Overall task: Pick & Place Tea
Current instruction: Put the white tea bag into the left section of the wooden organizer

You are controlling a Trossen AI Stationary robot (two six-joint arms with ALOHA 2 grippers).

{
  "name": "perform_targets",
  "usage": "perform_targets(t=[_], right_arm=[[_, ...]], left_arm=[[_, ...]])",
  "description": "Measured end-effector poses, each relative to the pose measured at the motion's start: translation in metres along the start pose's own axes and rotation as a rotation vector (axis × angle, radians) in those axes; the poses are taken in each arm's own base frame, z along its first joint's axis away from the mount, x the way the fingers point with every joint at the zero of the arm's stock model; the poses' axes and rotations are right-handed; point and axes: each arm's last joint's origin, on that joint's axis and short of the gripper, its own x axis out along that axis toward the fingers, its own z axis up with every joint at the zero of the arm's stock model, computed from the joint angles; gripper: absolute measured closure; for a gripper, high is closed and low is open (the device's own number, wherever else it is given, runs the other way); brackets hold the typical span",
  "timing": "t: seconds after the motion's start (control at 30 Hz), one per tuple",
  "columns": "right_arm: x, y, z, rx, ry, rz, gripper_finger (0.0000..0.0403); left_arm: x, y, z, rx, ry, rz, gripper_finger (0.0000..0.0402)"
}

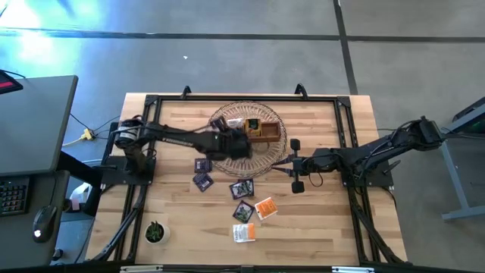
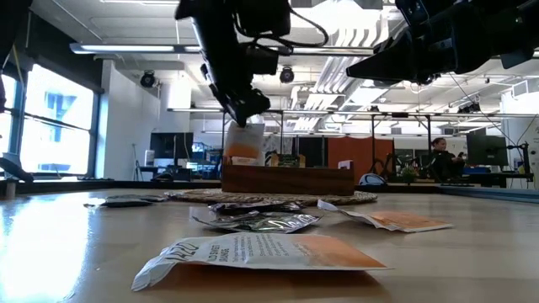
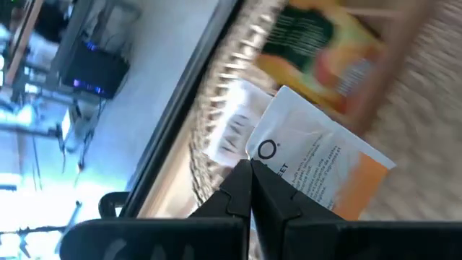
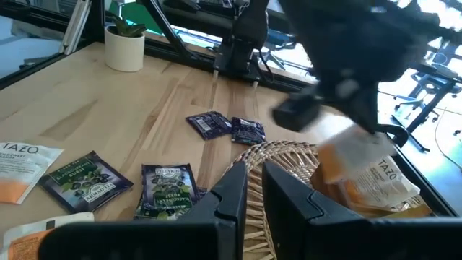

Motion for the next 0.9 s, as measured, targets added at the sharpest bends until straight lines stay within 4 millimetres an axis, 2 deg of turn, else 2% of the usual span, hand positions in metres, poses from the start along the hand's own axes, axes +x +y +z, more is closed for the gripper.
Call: perform_targets(t=[0.27,0.67,0.9], right_arm=[[0.000,0.000,0.000,-0.001,0.000,0.000,0.0362],[0.000,0.000,0.000,-0.002,0.001,0.000,0.0362],[0.000,0.000,0.000,-0.002,0.001,0.001,0.0361]], left_arm=[[0.035,0.030,0.012,-0.124,0.012,0.058,0.0401],[0.057,0.015,0.011,-0.087,0.025,0.061,0.0401],[0.060,0.011,0.011,-0.086,0.025,0.022,0.0388]])
